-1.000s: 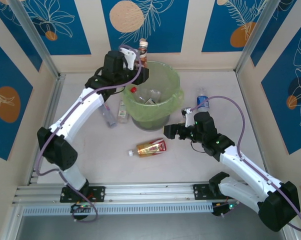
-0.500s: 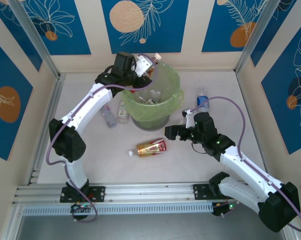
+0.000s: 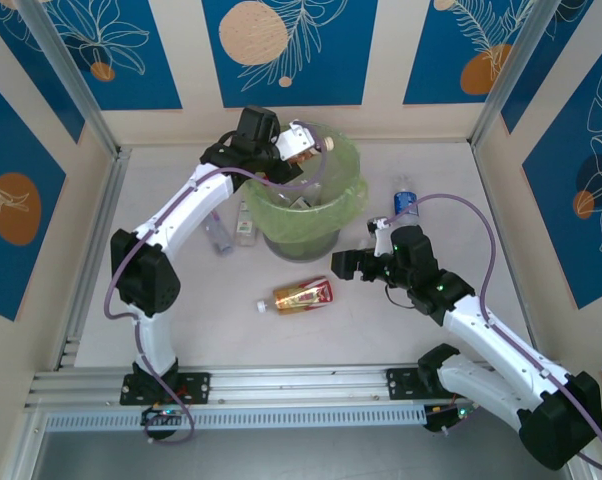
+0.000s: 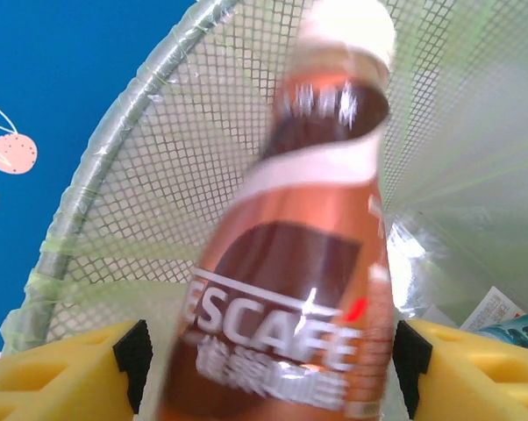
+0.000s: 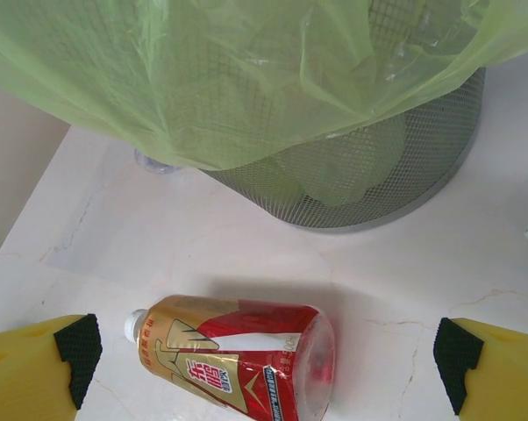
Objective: Put the plastic bottles in the bin
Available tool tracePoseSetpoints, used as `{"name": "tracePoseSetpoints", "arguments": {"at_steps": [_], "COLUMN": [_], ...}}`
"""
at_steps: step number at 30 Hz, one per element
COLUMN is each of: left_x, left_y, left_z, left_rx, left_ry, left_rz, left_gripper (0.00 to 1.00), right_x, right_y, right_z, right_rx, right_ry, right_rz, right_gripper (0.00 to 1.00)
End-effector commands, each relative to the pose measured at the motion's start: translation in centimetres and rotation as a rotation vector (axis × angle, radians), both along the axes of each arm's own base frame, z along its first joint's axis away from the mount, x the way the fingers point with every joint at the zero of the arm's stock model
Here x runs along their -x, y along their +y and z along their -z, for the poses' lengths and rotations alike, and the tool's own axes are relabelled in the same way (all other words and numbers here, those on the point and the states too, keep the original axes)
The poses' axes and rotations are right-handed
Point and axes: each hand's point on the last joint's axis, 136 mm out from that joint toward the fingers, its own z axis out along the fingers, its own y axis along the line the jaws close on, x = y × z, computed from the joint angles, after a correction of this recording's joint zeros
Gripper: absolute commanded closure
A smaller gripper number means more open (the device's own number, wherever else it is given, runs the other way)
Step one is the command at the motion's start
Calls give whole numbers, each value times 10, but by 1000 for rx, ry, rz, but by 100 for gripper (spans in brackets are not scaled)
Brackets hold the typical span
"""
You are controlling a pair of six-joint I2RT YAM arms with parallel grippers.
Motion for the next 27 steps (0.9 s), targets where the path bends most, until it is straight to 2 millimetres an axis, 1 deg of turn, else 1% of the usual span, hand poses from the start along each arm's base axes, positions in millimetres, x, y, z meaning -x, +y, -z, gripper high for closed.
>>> {"name": "tracePoseSetpoints", "arguments": {"at_steps": [1, 5, 10, 14, 17, 23, 27], "left_x": [-7, -12, -5, 7, 12, 20, 27], "left_y": [-7, -7, -9, -17, -20, -22, -23], "left_z": [-12, -24, -39, -43, -43, -45, -51], "left_rx": [17, 56, 135, 222, 269, 317, 346], "left_ry": [-49, -69, -51, 10, 42, 72, 87], "left_rz": [-1, -33, -42, -14, -16, -9, 2], "left_gripper": [25, 21, 17, 14, 13, 12, 11], "right_x": [1, 3, 4, 4, 3, 3, 3], "right_y": [0, -3, -6, -7, -7, -9, -9], "right_z": [-11, -10, -8, -7, -7, -5, -4], "right_rx": [-10, -2, 4, 7, 6, 15, 14], "right_ry": [-15, -11, -16, -13, -11, -5, 0], "right_rz": [7, 12, 24, 29, 35, 42, 45], "right_gripper": [0, 0, 0, 0, 0, 0, 0]}}
